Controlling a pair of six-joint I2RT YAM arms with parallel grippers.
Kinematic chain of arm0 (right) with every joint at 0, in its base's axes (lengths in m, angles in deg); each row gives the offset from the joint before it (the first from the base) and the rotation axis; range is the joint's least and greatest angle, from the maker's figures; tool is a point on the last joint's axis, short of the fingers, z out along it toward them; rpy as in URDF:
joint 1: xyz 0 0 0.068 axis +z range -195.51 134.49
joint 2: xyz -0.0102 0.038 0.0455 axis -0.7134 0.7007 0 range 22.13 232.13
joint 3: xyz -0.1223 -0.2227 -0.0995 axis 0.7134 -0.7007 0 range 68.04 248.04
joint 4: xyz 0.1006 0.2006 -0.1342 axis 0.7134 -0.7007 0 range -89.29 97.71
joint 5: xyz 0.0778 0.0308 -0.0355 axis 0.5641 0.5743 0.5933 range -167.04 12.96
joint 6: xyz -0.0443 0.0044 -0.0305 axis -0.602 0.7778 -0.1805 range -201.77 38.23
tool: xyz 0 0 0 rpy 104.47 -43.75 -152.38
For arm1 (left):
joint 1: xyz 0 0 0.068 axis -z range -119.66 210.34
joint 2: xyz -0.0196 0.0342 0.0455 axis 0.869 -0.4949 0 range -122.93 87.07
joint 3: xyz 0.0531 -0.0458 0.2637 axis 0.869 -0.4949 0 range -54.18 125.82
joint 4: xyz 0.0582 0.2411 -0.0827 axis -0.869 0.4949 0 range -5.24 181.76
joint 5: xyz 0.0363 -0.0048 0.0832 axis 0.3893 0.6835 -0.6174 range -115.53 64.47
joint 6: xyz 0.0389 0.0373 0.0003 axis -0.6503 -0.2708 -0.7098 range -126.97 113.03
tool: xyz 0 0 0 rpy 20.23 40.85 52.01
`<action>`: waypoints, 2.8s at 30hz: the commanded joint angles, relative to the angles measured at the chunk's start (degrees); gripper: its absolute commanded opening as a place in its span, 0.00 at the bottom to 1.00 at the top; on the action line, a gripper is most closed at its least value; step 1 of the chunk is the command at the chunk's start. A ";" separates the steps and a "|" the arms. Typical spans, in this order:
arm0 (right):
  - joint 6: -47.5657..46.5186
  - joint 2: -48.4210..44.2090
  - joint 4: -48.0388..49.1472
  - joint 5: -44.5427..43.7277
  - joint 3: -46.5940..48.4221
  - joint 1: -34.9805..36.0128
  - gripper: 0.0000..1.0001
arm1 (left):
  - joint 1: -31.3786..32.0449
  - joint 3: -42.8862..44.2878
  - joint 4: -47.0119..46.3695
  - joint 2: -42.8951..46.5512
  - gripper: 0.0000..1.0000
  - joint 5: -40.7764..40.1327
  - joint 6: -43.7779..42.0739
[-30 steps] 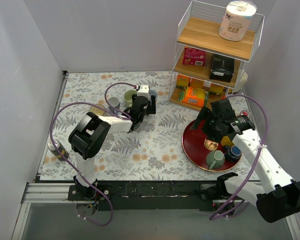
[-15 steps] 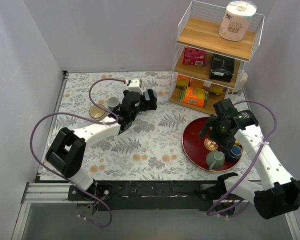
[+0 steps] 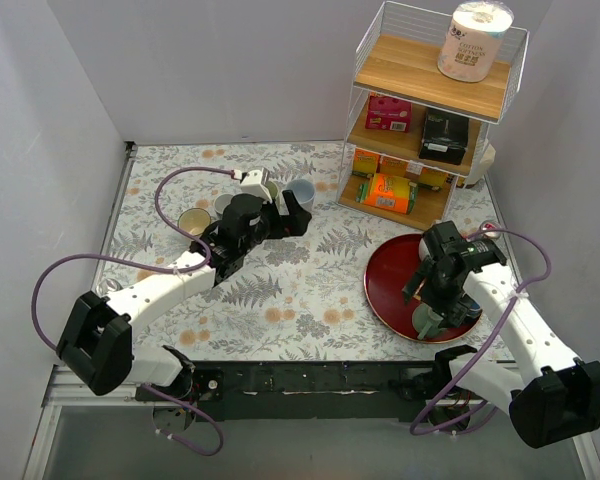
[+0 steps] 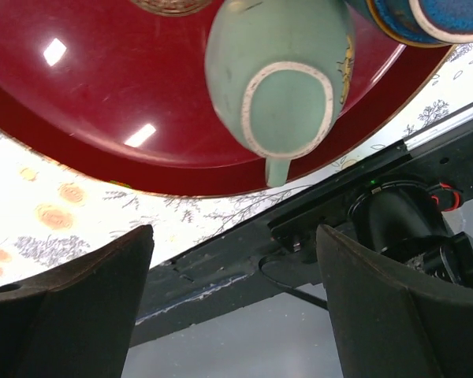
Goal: Turn the mug right side up
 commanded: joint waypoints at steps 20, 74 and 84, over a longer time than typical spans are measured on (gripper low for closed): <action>6.05 -6.02 9.15 -8.38 -13.42 -0.47 0.46 | 0.23 -4.02 5.21 6.94 0.98 5.86 2.49; 10.62 -11.56 92.81 37.94 -5.87 1.02 0.01 | 0.41 1.15 -45.14 -5.53 0.94 48.84 40.19; 11.33 -12.09 97.74 39.69 -8.15 2.08 0.01 | 1.55 5.38 -52.09 -10.98 0.73 48.05 44.06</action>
